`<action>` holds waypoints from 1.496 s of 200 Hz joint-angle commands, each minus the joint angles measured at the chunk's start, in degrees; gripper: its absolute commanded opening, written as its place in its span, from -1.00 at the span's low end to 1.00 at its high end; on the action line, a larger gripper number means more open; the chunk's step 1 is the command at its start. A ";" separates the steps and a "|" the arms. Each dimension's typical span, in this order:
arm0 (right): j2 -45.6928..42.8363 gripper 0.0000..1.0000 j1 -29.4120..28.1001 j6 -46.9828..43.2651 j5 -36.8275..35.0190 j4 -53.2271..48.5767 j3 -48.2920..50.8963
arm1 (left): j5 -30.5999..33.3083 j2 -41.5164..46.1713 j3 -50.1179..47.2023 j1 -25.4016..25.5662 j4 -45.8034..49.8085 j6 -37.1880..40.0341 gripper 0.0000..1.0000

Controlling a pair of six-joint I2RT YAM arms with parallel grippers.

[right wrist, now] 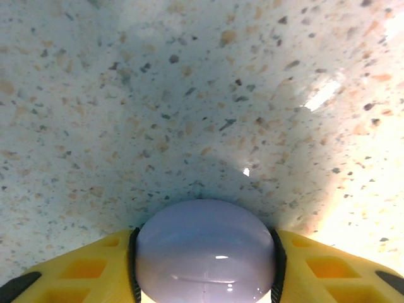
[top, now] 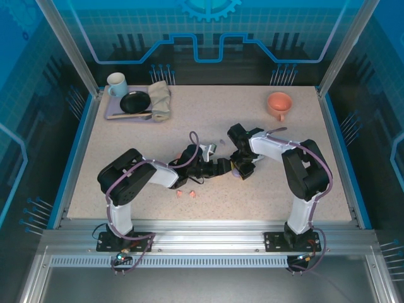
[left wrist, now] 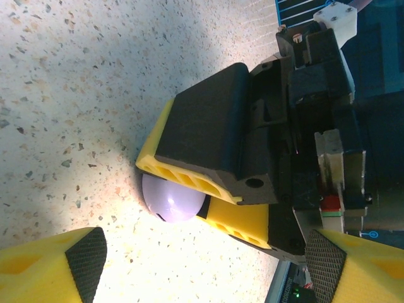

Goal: Insert the wireless bluetooth earbuds into the charging case

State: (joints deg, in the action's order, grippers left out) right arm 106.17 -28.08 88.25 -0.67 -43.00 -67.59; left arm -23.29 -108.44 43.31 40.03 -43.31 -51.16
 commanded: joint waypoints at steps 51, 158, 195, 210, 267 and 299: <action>-4.10 -0.26 1.38 -1.42 1.79 2.65 1.21 | -1.23 -4.92 -0.77 0.58 -6.81 -3.63 0.57; -5.61 -0.27 1.96 -1.24 3.48 4.24 2.15 | 1.14 -11.98 1.14 0.95 -13.90 -7.02 0.22; -6.04 -0.27 1.97 -1.24 3.65 4.43 2.29 | 1.58 -13.61 2.15 1.69 -14.41 -7.51 0.19; -6.24 -0.28 1.97 -1.24 3.58 4.41 2.33 | 1.89 -13.96 2.38 1.78 -14.41 -7.58 0.18; -6.68 -0.28 1.88 -1.24 4.18 4.79 2.54 | 2.89 -15.03 3.46 2.07 -14.34 -7.82 0.11; -6.98 -0.29 1.79 -1.15 4.27 4.94 2.90 | 3.24 -15.44 4.06 2.09 -14.35 -8.04 0.01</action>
State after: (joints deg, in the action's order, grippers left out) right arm 100.86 -26.57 87.20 2.17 -37.60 -65.56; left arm -22.46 -121.12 46.72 41.19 -61.84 -58.61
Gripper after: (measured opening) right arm 0.455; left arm 0.512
